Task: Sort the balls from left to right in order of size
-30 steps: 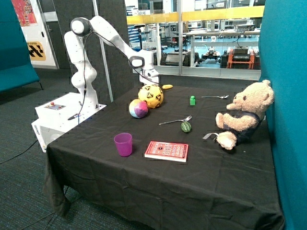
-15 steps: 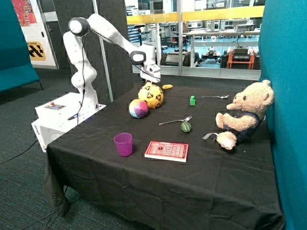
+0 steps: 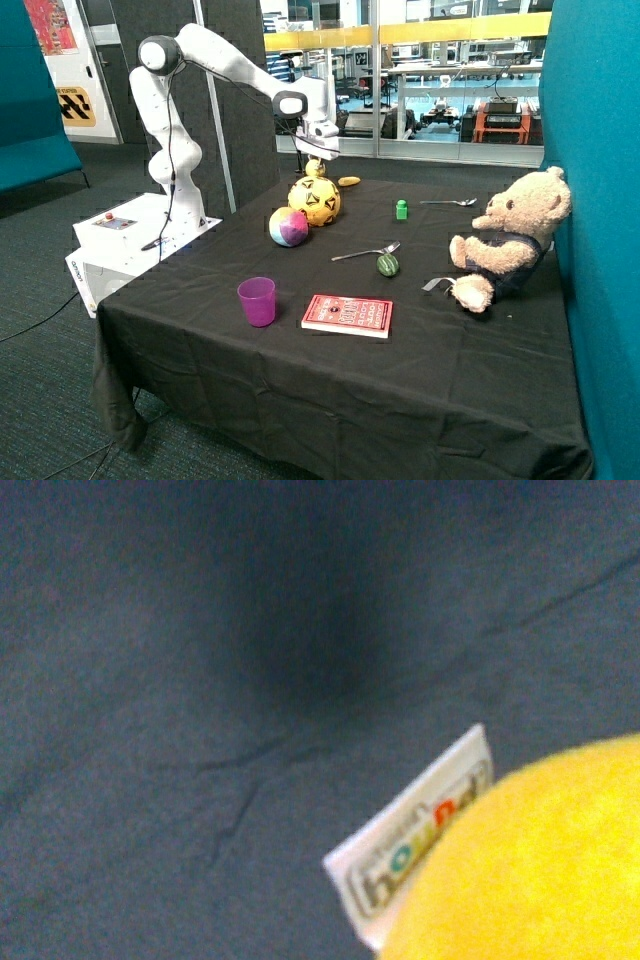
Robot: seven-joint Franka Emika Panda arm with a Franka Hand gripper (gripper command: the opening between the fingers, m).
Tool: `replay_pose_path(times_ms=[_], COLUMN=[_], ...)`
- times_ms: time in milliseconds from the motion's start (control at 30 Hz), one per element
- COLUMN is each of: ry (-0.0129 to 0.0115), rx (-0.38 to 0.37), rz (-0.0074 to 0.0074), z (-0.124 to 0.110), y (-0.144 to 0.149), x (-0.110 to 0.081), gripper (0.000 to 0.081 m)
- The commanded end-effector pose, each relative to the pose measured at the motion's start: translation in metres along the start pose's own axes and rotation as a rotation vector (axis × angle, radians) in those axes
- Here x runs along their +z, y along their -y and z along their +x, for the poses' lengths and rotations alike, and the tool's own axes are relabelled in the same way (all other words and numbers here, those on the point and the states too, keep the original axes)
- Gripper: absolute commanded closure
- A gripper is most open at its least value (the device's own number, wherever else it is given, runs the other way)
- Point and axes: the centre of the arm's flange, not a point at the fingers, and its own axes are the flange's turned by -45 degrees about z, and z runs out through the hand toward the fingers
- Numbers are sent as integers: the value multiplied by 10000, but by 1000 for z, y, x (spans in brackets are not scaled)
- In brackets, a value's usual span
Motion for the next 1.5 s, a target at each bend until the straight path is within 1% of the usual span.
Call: replay_pose_path(times_ms=[0,200,533,600,633,733,767,800,833,900,933,967,1000,1067,1133,1233,1333,1467], ry=[29,29,28,28,28,27,27,27,27,27,27,26,26,26,26,25,25,24], rx=[1131,2326,3347,3783,3767,4390,4413,4585,5128,5283,5528,5667,5981,6121,6699,7009,7862,8500], rz=[-10,-12,-13,-14,-14,-15,-15,-15,-16,-16,-16,-17,-17,-17,-18,-19,-20,-21], z=[0,-10,-27,-30,-31,-36,-38,-41,-46,-51,-53,-56,-60,-66,-75,-85,-97,-111], y=[-32,-60,-85,-92,-95,-106,-110,-115,-121,-127,-130,-132,-136,-140,-145,-151,-159,-167], x=[-31,-44,-57,-62,-64,-72,-75,-78,-82,-86,-87,-88,-89,-89,-90,-90,-89,-87], gripper=[808,808,808,808,808,808,808,808,808,808,808,808,808,808,808,808,808,808])
